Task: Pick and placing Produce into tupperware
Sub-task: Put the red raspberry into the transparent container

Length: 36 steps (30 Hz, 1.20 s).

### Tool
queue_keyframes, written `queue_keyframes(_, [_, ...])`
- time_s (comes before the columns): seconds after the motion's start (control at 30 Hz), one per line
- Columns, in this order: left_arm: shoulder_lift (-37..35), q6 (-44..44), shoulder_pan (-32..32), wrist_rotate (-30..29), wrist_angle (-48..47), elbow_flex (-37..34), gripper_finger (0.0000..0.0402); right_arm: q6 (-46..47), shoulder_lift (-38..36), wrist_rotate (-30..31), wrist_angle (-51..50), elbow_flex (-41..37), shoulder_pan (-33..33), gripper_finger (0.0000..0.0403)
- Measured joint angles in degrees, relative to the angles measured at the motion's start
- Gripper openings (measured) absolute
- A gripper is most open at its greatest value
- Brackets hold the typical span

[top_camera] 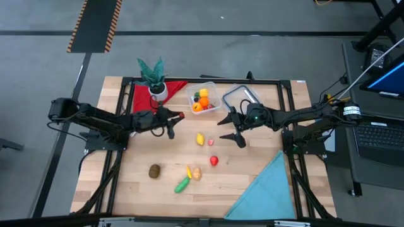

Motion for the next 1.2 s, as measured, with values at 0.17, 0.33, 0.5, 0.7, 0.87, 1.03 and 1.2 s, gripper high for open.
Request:
queue_keyframes(0.17, [3.5,0.4,2.9,2.1,-2.6,4.1,0.0079,0.0,0.0,-0.1,1.5,0.0,-3.6,0.0314])
queue_keyframes(0.33, [7.8,0.0,7.0,6.3,-2.4,5.7,0.0079,-1.9,-0.4,-1.9,3.3,-0.8,-5.9,0.0314])
queue_keyframes(0.5, [12.7,0.1,9.9,11.4,0.4,8.6,0.0079,-1.9,-2.6,-2.6,8.7,-4.9,-8.4,0.0314])
queue_keyframes(0.7, [17.1,1.8,13.9,15.3,0.2,14.4,0.0079,-1.5,-5.4,-2.6,10.5,-8.8,-9.4,0.0314])
queue_keyframes(0.87, [21.0,1.9,17.1,18.0,-3.4,20.0,0.0079,-1.6,-6.0,-2.6,9.6,-9.3,-9.5,0.0314])
queue_keyframes(1.03, [25.3,3.3,19.2,19.7,-5.5,25.3,0.0079,-2.9,-6.0,-2.6,9.0,-9.3,-9.8,0.0314])
queue_keyframes(1.2, [28.8,3.5,21.6,23.1,-7.8,30.7,0.0079,-3.1,-6.0,-2.5,9.1,-9.3,-10.3,0.0314])
